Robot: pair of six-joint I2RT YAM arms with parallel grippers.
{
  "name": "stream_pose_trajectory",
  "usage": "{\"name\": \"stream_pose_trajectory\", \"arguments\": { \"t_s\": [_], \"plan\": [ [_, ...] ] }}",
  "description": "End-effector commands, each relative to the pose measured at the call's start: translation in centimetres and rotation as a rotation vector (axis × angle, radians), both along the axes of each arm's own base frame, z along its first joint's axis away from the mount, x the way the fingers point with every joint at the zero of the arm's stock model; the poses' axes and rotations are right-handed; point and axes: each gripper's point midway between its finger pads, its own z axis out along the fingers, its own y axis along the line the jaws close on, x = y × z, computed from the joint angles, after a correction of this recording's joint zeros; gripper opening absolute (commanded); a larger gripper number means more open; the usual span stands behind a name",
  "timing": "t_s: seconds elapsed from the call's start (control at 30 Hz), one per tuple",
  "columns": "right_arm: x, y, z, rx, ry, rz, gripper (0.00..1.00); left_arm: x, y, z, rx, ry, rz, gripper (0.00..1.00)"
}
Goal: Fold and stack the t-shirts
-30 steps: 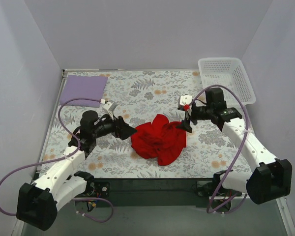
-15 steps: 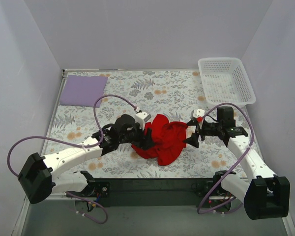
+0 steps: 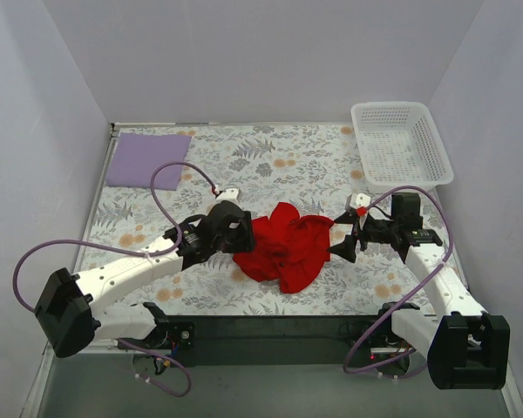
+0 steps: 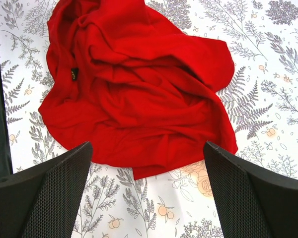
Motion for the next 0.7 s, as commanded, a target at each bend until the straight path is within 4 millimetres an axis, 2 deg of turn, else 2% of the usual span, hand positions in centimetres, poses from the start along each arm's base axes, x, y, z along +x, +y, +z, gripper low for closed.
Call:
{"name": "stream_pose_trajectory", "arguments": {
  "t_s": [0.0, 0.3, 0.43, 0.47, 0.53, 0.57, 0.6, 0.67],
  "plan": [
    [-0.1, 0.3, 0.7, 0.036, -0.027, 0.017, 0.98, 0.9, 0.1, 0.0, 0.028, 0.028, 0.09, 0.49],
    [-0.3, 0.1, 0.7, 0.051, -0.017, 0.015, 0.98, 2.0, 0.6, -2.1, 0.152, 0.047, 0.106, 0.39],
    [-0.3, 0.1, 0.6, 0.049, -0.014, 0.014, 0.98, 2.2, 0.3, -1.9, 0.157, 0.039, 0.093, 0.28],
    [-0.2, 0.1, 0.5, 0.048, -0.012, 0.013, 0.98, 2.3, 0.2, -1.7, 0.155, 0.035, 0.084, 0.21],
    [-0.2, 0.1, 0.5, 0.046, -0.012, 0.013, 0.98, 2.3, 0.0, -1.2, 0.141, 0.023, 0.074, 0.13],
    [-0.2, 0.0, 0.4, 0.046, -0.009, 0.009, 0.98, 2.3, -0.1, -0.9, 0.133, 0.014, 0.066, 0.03],
    [-0.2, 0.0, 0.3, 0.043, -0.007, 0.008, 0.98, 2.3, -0.2, -0.7, 0.124, 0.008, 0.058, 0.0],
    [0.3, -0.2, 0.0, 0.025, 0.0, -0.006, 0.98, 2.2, -0.1, 0.0, 0.104, -0.011, 0.054, 0.0]
  ]
}}
